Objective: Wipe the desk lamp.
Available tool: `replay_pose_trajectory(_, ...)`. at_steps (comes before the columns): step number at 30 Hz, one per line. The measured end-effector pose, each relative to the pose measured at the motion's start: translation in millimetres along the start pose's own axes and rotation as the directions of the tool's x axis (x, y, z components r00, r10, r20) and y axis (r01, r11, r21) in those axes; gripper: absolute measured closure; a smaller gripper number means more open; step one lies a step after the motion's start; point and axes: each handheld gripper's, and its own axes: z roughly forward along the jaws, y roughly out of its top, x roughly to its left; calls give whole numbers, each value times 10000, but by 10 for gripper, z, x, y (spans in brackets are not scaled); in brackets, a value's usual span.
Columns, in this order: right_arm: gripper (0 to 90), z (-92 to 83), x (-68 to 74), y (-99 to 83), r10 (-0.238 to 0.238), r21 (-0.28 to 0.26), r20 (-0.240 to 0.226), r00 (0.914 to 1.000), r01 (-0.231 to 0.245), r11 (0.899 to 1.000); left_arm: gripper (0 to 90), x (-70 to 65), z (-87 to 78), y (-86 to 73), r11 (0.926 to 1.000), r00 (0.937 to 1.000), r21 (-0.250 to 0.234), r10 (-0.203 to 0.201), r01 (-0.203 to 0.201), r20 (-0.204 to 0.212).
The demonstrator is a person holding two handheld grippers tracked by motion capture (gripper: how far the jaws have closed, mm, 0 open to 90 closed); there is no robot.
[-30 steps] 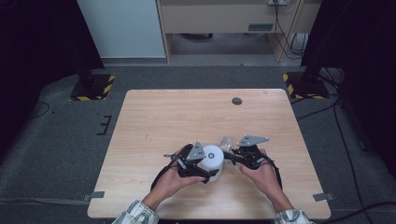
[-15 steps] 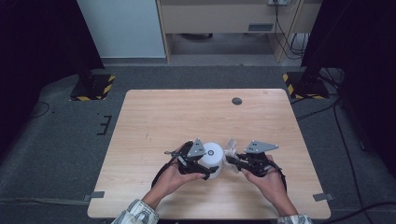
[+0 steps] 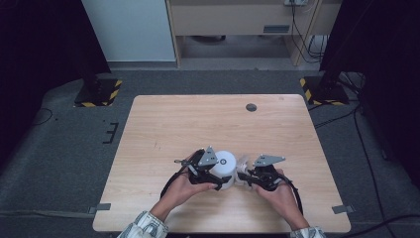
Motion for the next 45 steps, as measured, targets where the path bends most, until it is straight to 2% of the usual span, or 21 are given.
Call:
replay_pose_trajectory(2,764,40,2,-23,54,265,10,10000,-54,9996,76,-1,0,-1,10000,10000,-2,-13,13,-19)
replay_pose_trajectory(6,765,16,16,-10,101,257,-78,9999,-99,9996,76,1,-1,-3,10000,10000,-8,-20,20,-10)
replay_pose_trajectory(8,765,-40,31,16,-33,0,-182,9998,33,10000,76,3,-2,-4,10000,10000,-10,-36,36,0)
replay_pose_trajectory(10,765,-132,46,64,-32,-481,-286,9996,18,9988,76,4,-2,-8,10000,10000,-43,-50,50,9)
replay_pose_trajectory(12,765,-265,81,142,-9,-1198,-323,9995,-30,9928,76,3,-2,-8,10000,10000,-44,-56,56,5)
replay_pose_trajectory(14,765,-340,108,203,-172,-1596,-206,9996,136,9871,76,4,-1,-9,10000,10000,-55,-59,59,17)
replay_pose_trajectory(18,767,-329,41,265,6,-2102,66,10000,8,9777,76,-3,3,-6,10000,10000,-52,-41,41,-22)
replay_pose_trajectory(20,768,-270,12,275,102,-2005,215,9997,-57,9797,76,-2,3,-6,10000,10000,-47,-39,39,-20)
replay_pose_trajectory(24,768,-118,-27,227,264,-1302,338,9991,-218,9913,76,-3,3,-6,10000,10000,-42,-29,29,-26)
replay_pose_trajectory(30,768,-30,-16,58,374,-384,43,9993,-372,9986,76,-4,4,-4,10000,10000,-28,-40,39,-42)
replay_pose_trajectory(34,768,-61,17,12,566,-41,-450,9974,-568,9984,76,-5,8,-4,10000,10000,-25,-53,53,-60)
replay_pose_trajectory(36,768,-147,42,54,477,-322,-693,9965,-500,9982,76,-5,8,-5,10000,10000,-33,-53,53,-62)
replay_pose_trajectory(38,768,-241,59,103,409,-838,-790,9960,-475,9953,76,-5,10,-5,10000,10000,-42,-60,60,-50)
replay_pose_trajectory(40,768,-358,76,171,211,-1610,-788,9967,-336,9864,76,-6,12,-4,10000,10000,-47,-58,58,-45)
replay_pose_trajectory(42,767,-418,86,210,7,-2126,-653,9979,-146,9770,76,-6,16,0,10000,10000,-37,-60,59,-32)
replay_pose_trajectory(43,767,-418,88,219,-205,-2172,-418,9989,109,9761,76,-7,16,1,10000,10000,-36,-63,63,-35)
replay_pose_trajectory(45,767,-386,84,214,-299,-2114,-251,9992,239,9771,76,-7,16,3,10000,10000,-19,-61,61,-37)
